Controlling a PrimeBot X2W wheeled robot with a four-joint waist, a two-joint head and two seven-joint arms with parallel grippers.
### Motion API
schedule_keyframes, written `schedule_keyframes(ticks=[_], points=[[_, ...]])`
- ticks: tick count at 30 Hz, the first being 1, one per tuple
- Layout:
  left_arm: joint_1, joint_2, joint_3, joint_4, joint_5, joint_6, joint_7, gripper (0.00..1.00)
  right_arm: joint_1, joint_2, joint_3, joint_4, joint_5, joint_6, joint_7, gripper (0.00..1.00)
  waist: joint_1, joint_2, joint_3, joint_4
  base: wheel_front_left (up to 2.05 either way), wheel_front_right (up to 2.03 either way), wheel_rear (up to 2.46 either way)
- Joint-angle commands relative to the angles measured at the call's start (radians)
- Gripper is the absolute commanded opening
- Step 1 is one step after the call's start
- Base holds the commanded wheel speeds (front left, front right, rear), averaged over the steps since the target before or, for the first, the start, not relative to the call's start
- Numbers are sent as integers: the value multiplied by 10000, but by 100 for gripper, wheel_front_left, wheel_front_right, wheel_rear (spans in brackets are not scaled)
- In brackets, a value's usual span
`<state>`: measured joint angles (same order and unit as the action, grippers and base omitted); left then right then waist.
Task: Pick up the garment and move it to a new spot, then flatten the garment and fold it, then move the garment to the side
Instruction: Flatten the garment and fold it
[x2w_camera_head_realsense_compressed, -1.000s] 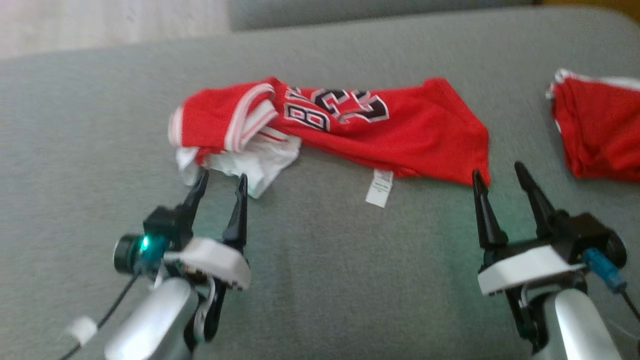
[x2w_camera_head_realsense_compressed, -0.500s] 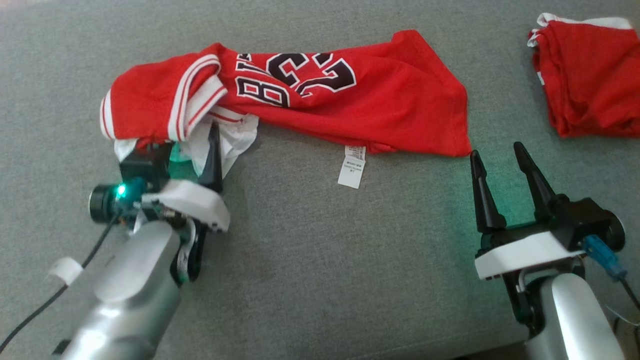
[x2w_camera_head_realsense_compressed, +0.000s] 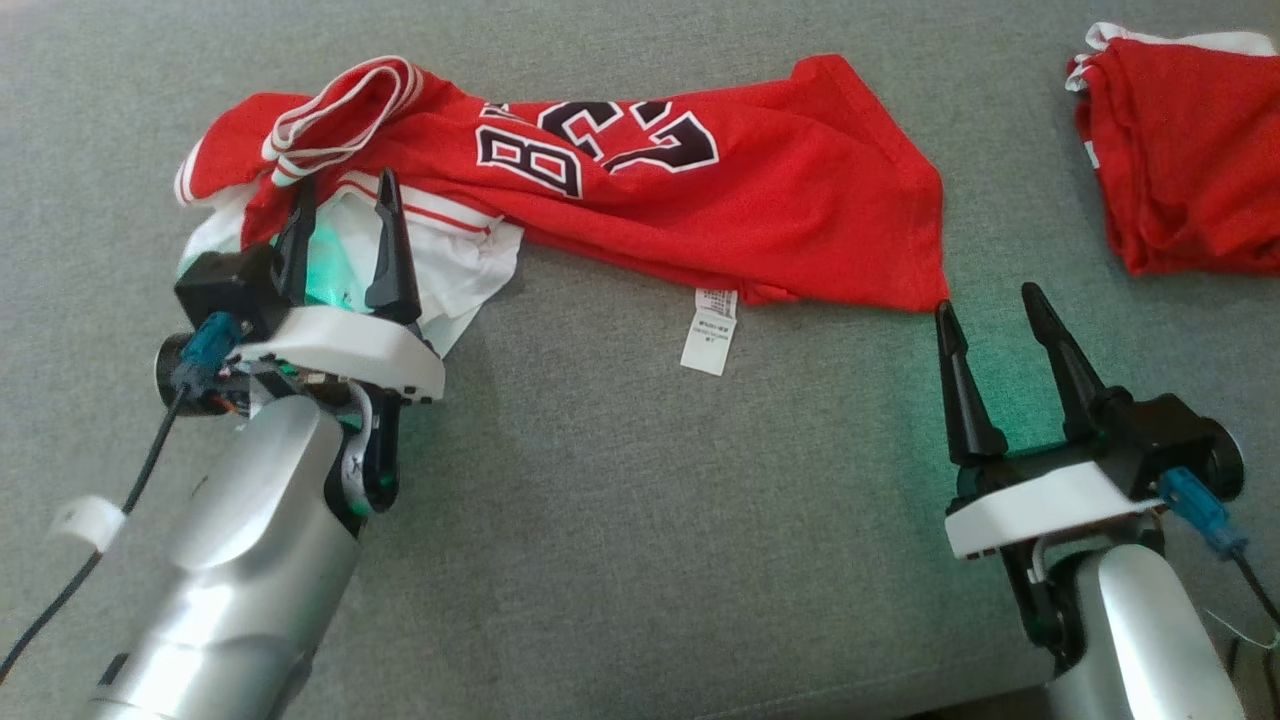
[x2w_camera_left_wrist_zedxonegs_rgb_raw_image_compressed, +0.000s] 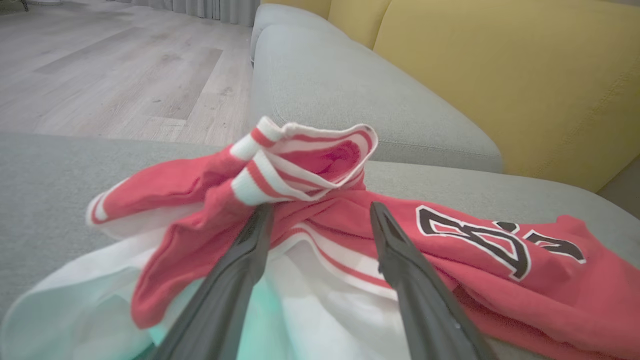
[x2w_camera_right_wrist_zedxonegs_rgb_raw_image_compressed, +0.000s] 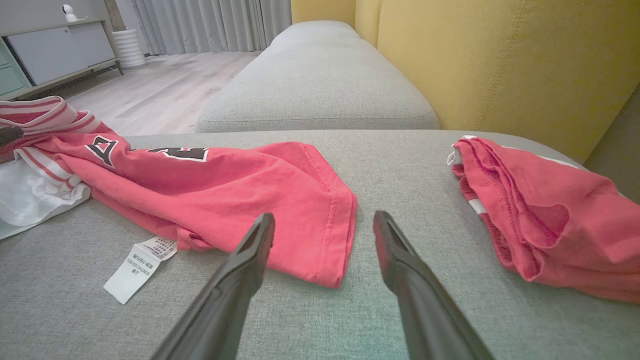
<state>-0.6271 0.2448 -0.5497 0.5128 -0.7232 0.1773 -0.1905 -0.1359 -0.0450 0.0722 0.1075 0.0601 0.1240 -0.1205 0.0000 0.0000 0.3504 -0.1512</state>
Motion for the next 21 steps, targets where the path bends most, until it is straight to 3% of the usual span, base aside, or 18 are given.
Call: schedule_keyframes(ticks=[1, 10, 11, 12, 13, 14, 15, 21], points=[[-390, 257, 382, -265, -91, 76, -7, 100, -332, -52, 266, -279, 10, 67, -129, 100, 0, 0, 34, -16, 0, 0, 0], [-700, 588, 22, 496, 79, 335, 1090, 100, -431, -52, 269, -173, 26, 67, -193, 100, 0, 0, 179, -114, 0, 0, 0], [-702, 588, -18, 568, 86, 356, 1177, 77, -437, -52, 267, -158, 27, 67, -197, 100, 0, 0, 179, -117, 0, 0, 0], [-718, 624, -132, 650, 177, 368, 1279, 47, -443, -52, 267, -145, 31, 67, -202, 100, 0, 0, 178, -119, 0, 0, 0], [-731, 638, -217, 722, 237, 386, 1367, 33, -447, -52, 267, -132, 36, 67, -211, 100, 0, 0, 175, -117, 0, 0, 0], [-739, 635, -285, 774, 271, 390, 1436, 6, -451, -52, 270, -120, 40, 67, -219, 100, 0, 0, 171, -113, 0, 0, 0], [-742, 626, -332, 803, 290, 383, 1472, 0, -454, -52, 273, -111, 48, 67, -226, 100, 0, 0, 164, -107, 0, 0, 0], [-635, 595, -408, 675, 330, 359, 1225, 0, -418, -52, 168, -68, 33, 67, -245, 100, 0, 0, 25, 52, 0, 0, 0]])
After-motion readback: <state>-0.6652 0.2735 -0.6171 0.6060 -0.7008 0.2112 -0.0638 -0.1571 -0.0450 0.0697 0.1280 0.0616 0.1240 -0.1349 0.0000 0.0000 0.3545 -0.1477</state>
